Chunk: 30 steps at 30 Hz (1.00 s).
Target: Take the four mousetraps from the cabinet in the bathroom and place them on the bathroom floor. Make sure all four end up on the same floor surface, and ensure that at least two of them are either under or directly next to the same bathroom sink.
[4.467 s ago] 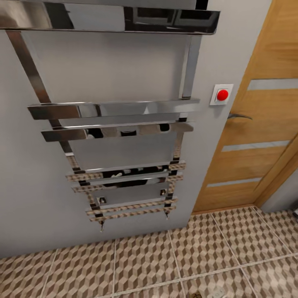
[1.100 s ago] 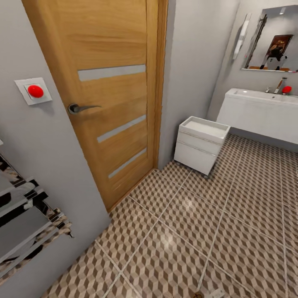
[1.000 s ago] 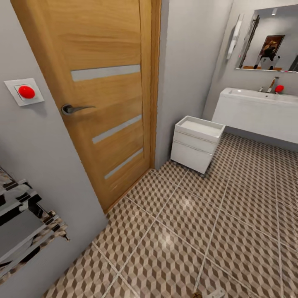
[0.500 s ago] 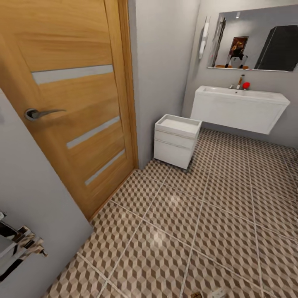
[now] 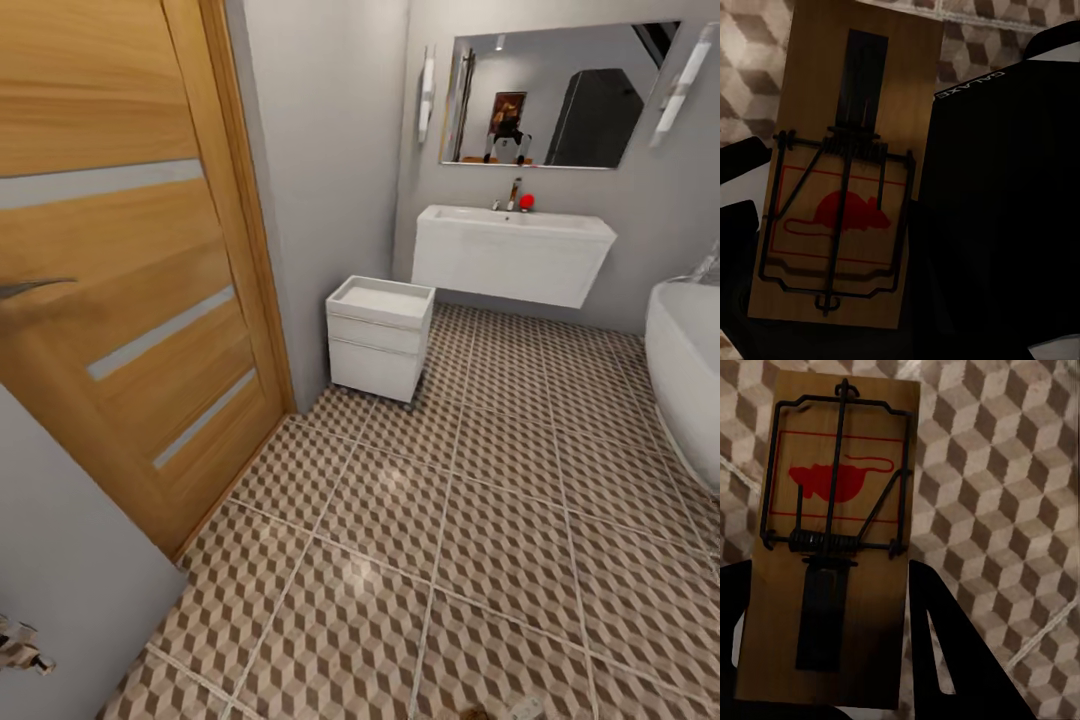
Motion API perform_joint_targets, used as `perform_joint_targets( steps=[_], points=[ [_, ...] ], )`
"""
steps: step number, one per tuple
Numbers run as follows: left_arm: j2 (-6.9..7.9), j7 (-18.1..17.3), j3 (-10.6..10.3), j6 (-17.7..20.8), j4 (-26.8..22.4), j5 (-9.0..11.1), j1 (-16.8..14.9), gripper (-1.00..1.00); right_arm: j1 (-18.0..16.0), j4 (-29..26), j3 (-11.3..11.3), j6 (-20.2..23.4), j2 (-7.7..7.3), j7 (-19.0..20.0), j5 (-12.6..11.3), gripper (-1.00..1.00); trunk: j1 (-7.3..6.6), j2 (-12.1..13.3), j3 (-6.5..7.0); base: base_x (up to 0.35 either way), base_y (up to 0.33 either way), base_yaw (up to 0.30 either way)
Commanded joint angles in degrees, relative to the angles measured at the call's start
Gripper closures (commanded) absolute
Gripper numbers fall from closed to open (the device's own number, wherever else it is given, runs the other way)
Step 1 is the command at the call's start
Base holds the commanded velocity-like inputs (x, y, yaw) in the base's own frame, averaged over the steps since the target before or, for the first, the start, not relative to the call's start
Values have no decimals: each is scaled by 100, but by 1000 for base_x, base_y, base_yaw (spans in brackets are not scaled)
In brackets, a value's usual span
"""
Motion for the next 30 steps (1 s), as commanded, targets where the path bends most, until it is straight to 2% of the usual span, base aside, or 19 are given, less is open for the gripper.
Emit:
perform_joint_targets(
  steps=[1, 16, 30],
  points=[
    [-4, -34, -25, 19, 17, 61, -7, 100, -4, 7, 2, -20, -2, 28, -6, 100, 0, -2, -4, 0, 0, -300],
    [-4, -34, -27, 19, 17, 64, -7, 100, -4, 7, 2, -20, -2, 28, -6, 100, 0, -2, 8, 0, 0, -300],
    [-4, -34, -25, 19, 17, 69, -7, 100, -4, 0, 2, -24, -7, 28, -6, 100, 0, -2, 82, 0, 0, -273]
  ],
)
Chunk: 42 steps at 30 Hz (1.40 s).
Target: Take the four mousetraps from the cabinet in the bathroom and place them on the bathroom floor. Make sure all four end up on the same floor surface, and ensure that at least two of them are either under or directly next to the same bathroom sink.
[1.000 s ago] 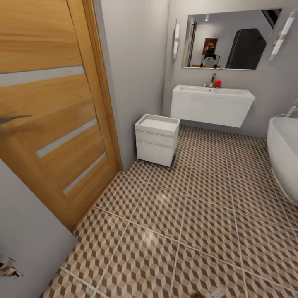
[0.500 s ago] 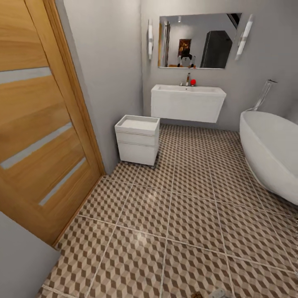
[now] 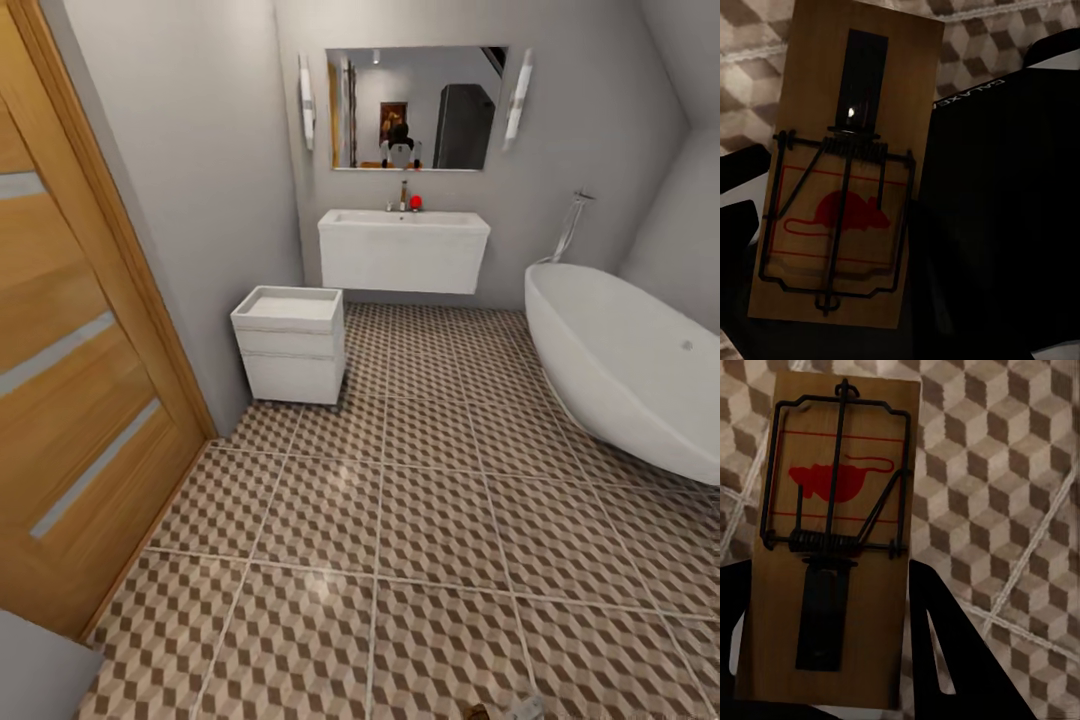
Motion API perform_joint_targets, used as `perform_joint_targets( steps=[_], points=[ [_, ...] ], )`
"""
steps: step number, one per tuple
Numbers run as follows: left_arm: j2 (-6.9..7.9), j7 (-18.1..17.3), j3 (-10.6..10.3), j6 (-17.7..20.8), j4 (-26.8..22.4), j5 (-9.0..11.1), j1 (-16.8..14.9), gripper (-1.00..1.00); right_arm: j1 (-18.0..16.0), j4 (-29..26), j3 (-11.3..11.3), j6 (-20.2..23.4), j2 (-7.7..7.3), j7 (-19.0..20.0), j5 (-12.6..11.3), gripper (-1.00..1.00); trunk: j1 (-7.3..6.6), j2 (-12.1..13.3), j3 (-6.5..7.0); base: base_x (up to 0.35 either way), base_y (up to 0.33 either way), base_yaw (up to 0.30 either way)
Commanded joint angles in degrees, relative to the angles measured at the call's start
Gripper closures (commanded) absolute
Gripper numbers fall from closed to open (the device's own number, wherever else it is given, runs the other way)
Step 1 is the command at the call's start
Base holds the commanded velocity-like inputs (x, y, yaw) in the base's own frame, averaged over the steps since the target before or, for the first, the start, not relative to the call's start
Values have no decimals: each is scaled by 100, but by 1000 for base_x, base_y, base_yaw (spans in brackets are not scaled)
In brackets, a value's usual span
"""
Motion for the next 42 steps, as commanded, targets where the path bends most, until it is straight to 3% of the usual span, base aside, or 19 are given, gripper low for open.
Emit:
perform_joint_targets(
  steps=[1, 21, 42],
  points=[
    [-4, -34, -26, 19, 17, 61, -7, 100, -4, 6, 2, -19, -3, 28, -6, 100, 0, -2, 2, 0, 0, -244],
    [-4, -34, -26, 19, 17, 61, -7, 100, -4, 5, 2, -16, -1, 28, -6, 100, 0, -2, 132, 0, 0, -225],
    [-4, -34, -26, 19, 17, 60, -7, 100, -4, 5, 2, -21, 4, 27, -6, 100, 0, -2, 189, 0, 0, -13]
  ],
)
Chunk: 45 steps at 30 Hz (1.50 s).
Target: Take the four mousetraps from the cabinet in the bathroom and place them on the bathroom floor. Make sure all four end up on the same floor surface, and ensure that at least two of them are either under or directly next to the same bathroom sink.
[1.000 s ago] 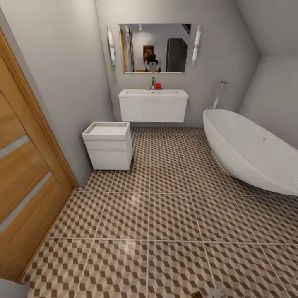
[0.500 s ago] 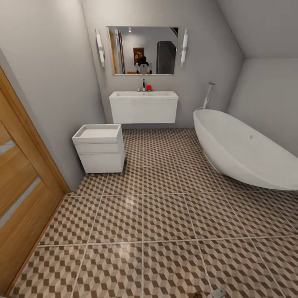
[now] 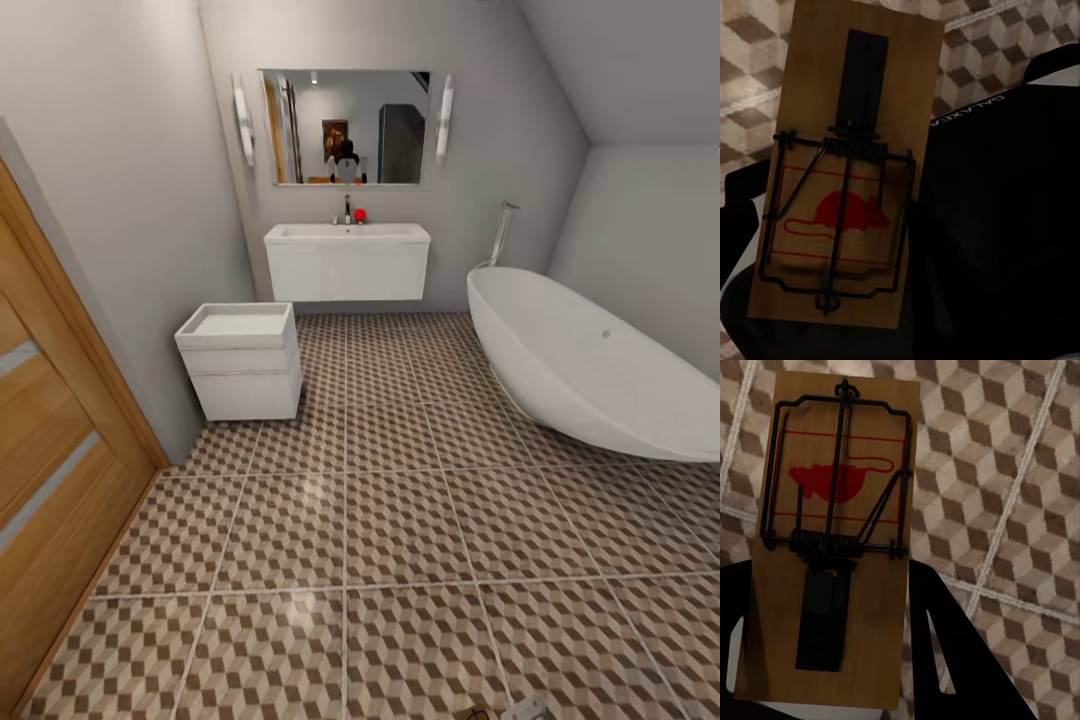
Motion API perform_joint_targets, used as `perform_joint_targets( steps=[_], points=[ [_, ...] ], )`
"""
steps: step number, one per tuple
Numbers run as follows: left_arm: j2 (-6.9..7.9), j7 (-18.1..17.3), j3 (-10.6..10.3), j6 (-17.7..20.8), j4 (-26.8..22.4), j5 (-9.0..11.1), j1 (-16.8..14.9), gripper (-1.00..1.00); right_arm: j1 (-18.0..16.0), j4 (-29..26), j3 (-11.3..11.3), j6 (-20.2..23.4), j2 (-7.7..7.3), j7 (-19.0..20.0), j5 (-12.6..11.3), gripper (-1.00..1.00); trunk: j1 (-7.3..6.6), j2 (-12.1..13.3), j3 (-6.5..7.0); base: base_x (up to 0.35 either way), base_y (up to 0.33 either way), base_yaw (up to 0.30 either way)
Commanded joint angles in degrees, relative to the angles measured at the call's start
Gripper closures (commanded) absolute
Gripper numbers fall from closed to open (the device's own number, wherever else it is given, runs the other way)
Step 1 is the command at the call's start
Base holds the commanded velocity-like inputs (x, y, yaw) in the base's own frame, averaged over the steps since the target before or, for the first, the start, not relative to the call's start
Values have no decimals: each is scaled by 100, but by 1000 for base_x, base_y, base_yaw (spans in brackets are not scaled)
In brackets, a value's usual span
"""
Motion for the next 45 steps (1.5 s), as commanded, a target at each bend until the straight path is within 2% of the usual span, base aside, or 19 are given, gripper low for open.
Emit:
perform_joint_targets(
  steps=[1, 45],
  points=[
    [-4, -34, -26, 19, 18, 62, -7, 100, -4, 6, 3, -17, -2, 26, -5, 100, 0, -2, 1, 0, 0, 0],
    [-34, -87, -27, 56, 17, 54, 53, 100, -2, 99, 11, 10, 15, -7, -6, 100, 0, -2, 12, 0, 0, 0]
  ],
)
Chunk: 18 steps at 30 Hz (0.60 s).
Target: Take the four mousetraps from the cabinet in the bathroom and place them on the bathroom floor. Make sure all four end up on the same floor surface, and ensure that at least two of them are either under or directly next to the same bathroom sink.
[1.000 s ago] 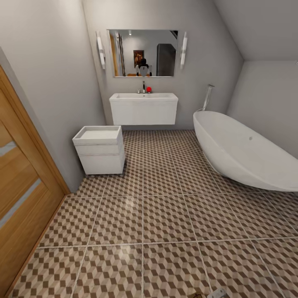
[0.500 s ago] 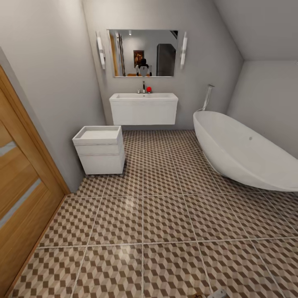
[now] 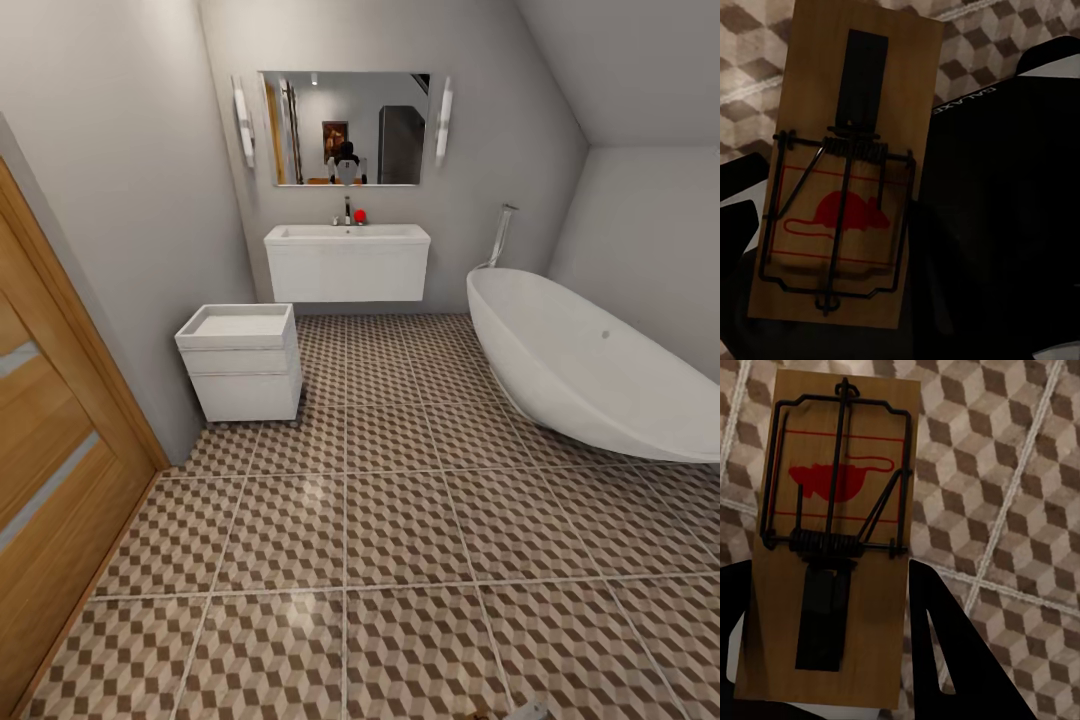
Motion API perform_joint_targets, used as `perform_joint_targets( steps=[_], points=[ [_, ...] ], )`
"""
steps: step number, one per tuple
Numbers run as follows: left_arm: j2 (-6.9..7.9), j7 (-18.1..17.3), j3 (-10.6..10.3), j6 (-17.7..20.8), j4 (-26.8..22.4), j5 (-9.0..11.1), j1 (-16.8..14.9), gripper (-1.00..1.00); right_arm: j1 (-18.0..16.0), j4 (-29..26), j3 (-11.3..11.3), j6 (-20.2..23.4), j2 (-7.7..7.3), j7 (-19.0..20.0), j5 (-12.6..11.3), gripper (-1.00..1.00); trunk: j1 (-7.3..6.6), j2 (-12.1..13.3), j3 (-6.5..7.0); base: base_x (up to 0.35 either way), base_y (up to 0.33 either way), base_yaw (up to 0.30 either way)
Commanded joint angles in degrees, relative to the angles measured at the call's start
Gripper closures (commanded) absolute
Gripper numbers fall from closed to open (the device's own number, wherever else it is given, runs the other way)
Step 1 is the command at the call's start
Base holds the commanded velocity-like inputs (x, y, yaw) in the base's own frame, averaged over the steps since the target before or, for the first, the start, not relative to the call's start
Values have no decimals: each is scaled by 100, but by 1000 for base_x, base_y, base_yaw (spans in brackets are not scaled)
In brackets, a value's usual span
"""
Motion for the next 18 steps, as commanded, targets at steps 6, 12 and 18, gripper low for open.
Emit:
perform_joint_targets(
  steps=[6, 12, 18],
  points=[
    [6, -28, -25, 17, 17, 61, -6, 100, -6, 18, 3, -42, -7, 27, -12, 100, 0, -3, -4, 0, 0, 0],
    [-1, -33, -25, 30, 16, 61, -6, 100, 62, 24, 3, -44, -1, 27, -10, 100, 0, -3, -4, 0, 0, 0],
    [-1, -34, -25, 28, 13, 61, -6, 100, 85, 27, 3, -45, -1, 27, -7, 100, 0, -3, -4, 0, 0, 0]
  ],
)
